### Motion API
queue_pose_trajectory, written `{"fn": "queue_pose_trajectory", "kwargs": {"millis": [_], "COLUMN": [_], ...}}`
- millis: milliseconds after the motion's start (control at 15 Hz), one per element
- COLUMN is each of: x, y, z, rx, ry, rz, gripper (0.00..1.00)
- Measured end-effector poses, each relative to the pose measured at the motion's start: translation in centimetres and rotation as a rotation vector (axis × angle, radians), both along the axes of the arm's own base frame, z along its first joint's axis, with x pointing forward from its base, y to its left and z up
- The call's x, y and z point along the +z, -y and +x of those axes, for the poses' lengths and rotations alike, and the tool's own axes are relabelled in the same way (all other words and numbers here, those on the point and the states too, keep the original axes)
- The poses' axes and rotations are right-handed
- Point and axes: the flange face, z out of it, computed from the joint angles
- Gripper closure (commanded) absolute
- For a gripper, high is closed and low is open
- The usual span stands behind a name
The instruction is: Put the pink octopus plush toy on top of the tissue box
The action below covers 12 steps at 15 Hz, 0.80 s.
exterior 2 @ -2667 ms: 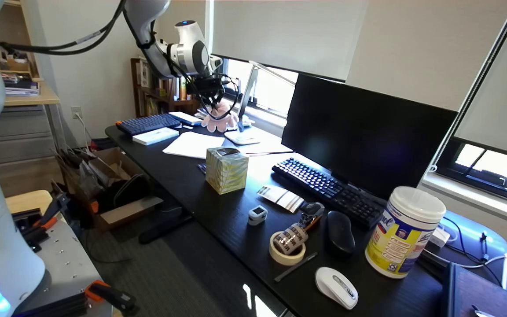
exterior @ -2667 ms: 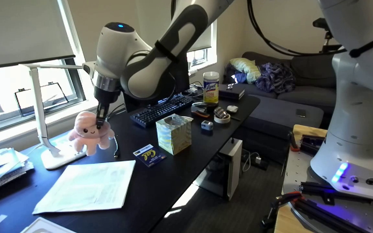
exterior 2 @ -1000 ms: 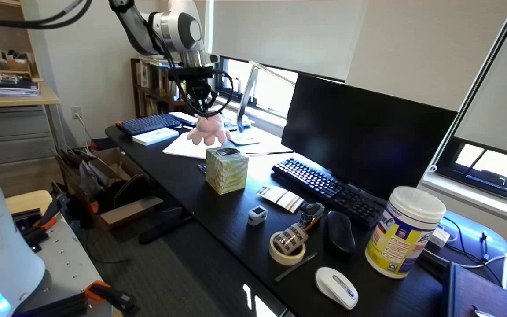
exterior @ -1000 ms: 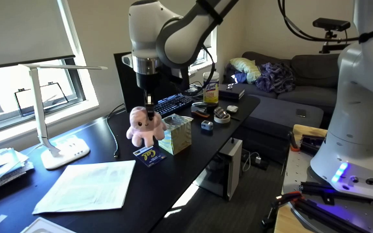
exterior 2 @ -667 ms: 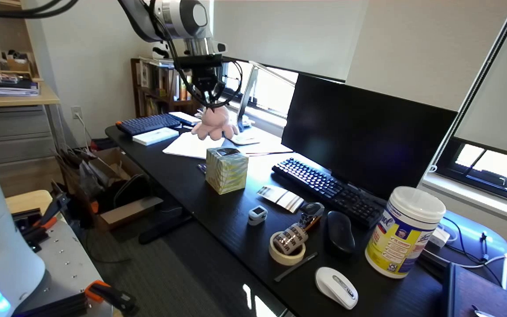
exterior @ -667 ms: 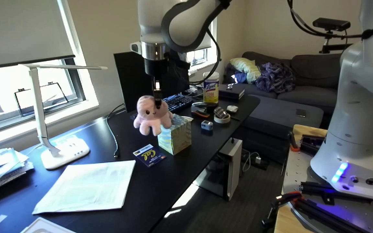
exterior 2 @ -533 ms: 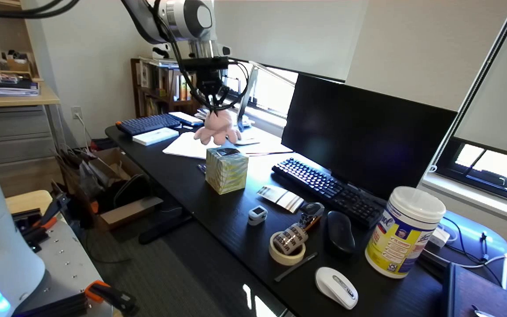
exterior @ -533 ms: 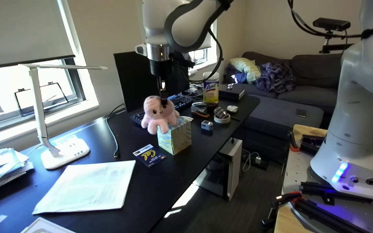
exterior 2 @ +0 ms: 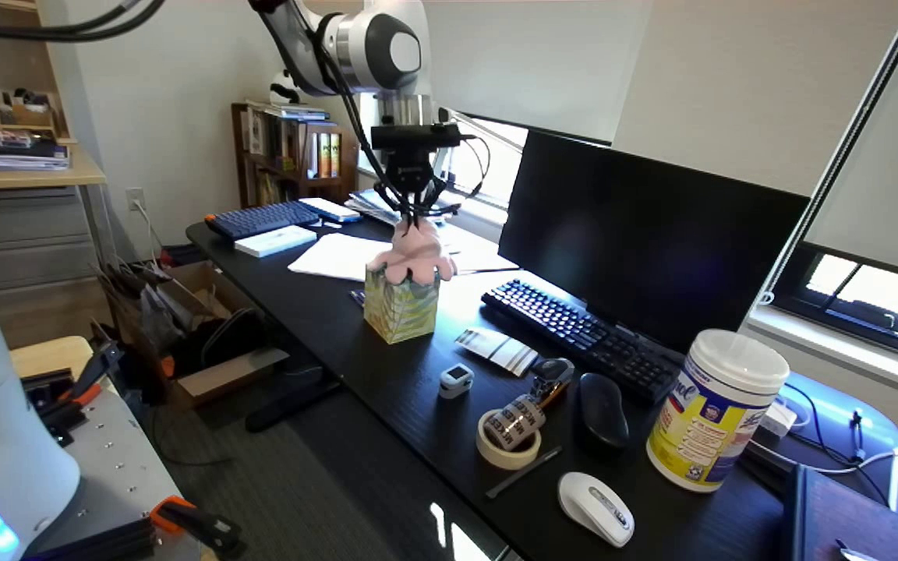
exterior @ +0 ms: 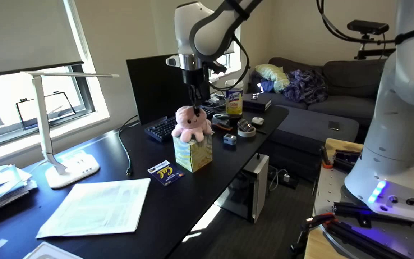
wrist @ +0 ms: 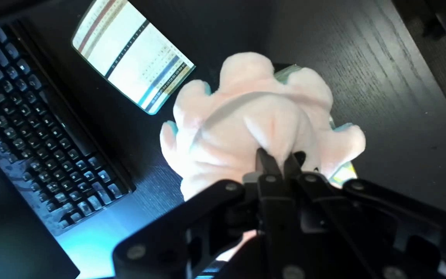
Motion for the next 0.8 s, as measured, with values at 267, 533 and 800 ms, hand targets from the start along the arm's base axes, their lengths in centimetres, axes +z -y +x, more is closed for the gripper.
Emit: {"fn": "queue_pose_trajectory", "kwargs": {"millis": [267,533,800], "x": [-1.7,-2.7,-1.9], "y": [-0.4,-1.1,-0.4], "z": [0.9,2.2,2.9], "rx": [0.08,0.084,0.048], "ry": [-0.035,0.01,0.079], "rz": [0.056,0.095,0.124], "gripper": [0.56,0.31,0.05]}}
